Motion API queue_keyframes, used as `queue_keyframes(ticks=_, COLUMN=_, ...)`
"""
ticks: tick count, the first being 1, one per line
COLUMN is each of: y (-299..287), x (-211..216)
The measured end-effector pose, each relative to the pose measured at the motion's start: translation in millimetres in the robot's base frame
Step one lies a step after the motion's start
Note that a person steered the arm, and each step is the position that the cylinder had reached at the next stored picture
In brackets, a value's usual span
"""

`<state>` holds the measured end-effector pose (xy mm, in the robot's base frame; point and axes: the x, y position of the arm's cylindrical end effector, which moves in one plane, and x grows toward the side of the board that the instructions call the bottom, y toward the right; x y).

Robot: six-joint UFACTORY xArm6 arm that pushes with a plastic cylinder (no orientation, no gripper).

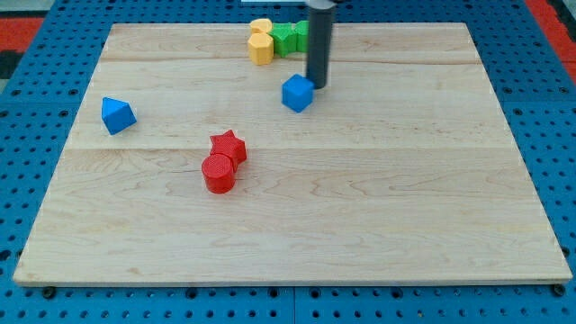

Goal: Push blue cube into blue triangle

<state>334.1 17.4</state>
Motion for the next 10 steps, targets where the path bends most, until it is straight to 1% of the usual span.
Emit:
queue_keyframes(ticks=1, y=-12, x=18)
queue_keyframes(ticks=2, y=-10, x=40)
queue_keyframes(ticks=3, y=-40, x=45)
queue_keyframes(ticks=4, y=-102, x=46)
queue_keyframes(ticks=5, y=-118, x=62)
queue_keyframes(ticks=6, y=-95, x=79)
queue_keyframes(ticks=7, y=-95, x=96)
queue_keyframes(ticks=8, y=-172, x=95)
queue_keyframes(ticks=9, y=-219, x=93)
queue_keyframes(ticks=10, y=-220, x=108)
